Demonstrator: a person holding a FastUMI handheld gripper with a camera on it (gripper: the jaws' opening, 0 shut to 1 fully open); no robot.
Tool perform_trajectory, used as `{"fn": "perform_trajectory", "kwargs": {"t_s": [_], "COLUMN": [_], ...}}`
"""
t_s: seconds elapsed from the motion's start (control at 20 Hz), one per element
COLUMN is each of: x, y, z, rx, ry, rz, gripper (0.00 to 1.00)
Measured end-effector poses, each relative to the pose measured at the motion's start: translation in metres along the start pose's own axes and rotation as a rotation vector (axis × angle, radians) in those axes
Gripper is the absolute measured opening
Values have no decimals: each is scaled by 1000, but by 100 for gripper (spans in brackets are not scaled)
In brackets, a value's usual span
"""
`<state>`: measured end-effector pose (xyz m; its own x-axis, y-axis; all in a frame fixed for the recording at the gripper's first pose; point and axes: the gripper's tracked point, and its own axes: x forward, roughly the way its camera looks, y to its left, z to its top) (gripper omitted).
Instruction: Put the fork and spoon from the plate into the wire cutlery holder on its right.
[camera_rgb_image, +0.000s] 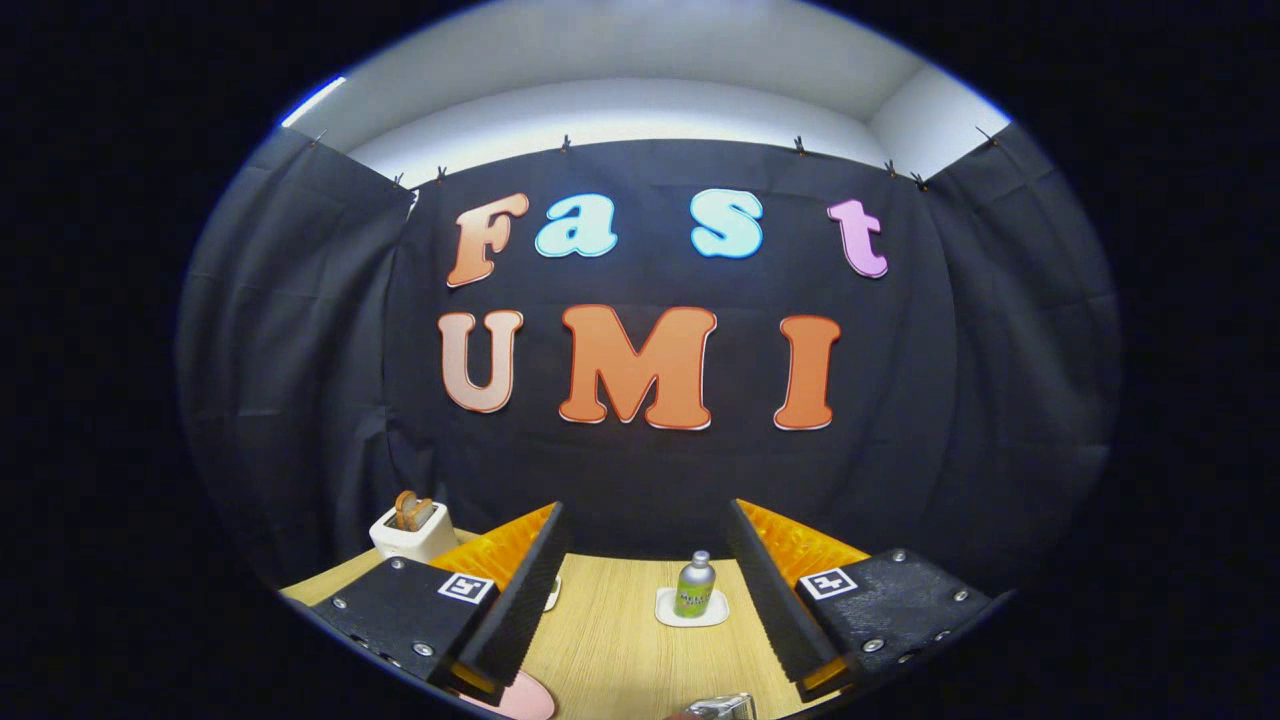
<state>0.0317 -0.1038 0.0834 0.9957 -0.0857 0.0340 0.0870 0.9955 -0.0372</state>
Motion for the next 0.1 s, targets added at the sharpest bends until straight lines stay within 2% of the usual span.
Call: {"fn": "perform_trajectory", "kwargs": {"t_s": [0.1], "x": [-2], "y": [0], "z": [15], "rx": [-17], "ry": [-37], "rz": [-5], "gripper": [96]}}
